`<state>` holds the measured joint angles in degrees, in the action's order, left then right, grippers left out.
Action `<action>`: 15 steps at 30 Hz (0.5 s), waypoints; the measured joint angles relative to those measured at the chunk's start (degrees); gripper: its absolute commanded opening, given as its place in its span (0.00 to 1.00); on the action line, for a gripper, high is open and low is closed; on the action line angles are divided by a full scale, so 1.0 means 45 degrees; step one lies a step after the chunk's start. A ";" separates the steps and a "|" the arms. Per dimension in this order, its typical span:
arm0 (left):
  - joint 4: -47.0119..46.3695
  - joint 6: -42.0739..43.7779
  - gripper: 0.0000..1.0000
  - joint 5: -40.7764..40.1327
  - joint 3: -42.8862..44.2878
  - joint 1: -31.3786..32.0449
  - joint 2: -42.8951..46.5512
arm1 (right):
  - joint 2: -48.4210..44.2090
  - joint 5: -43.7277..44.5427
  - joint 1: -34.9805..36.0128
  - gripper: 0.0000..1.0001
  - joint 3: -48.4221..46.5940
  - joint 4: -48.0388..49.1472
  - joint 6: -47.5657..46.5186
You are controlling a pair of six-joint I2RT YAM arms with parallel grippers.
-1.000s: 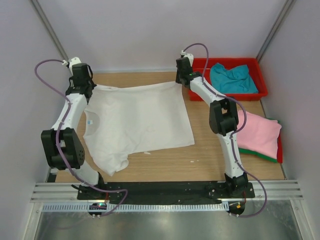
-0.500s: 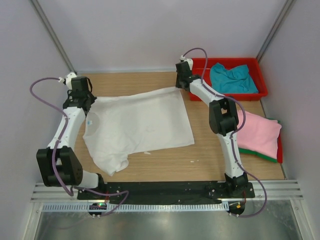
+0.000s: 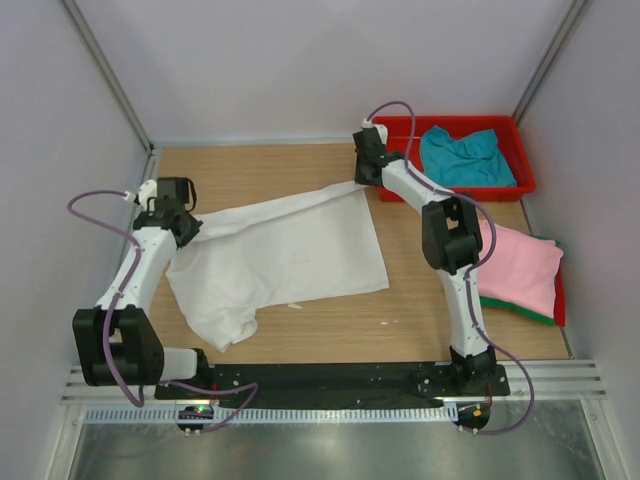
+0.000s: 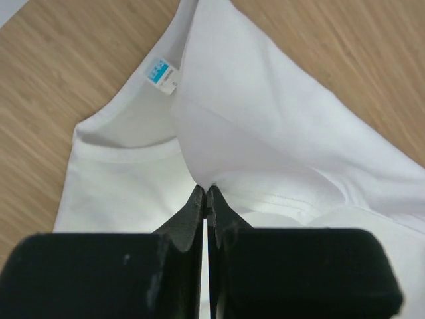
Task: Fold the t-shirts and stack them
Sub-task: Fold the tshirt
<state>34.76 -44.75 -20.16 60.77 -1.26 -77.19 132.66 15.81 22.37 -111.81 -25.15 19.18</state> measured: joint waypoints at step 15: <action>0.1083 -0.1608 0.00 -0.0612 -0.1622 0.0087 0.0690 | -0.0024 -0.0568 0.0000 0.01 0.0053 -0.0534 -0.0675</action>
<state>39.64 -51.99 -22.92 53.47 -0.86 -74.08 132.55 13.26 22.37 -111.57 -27.55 16.14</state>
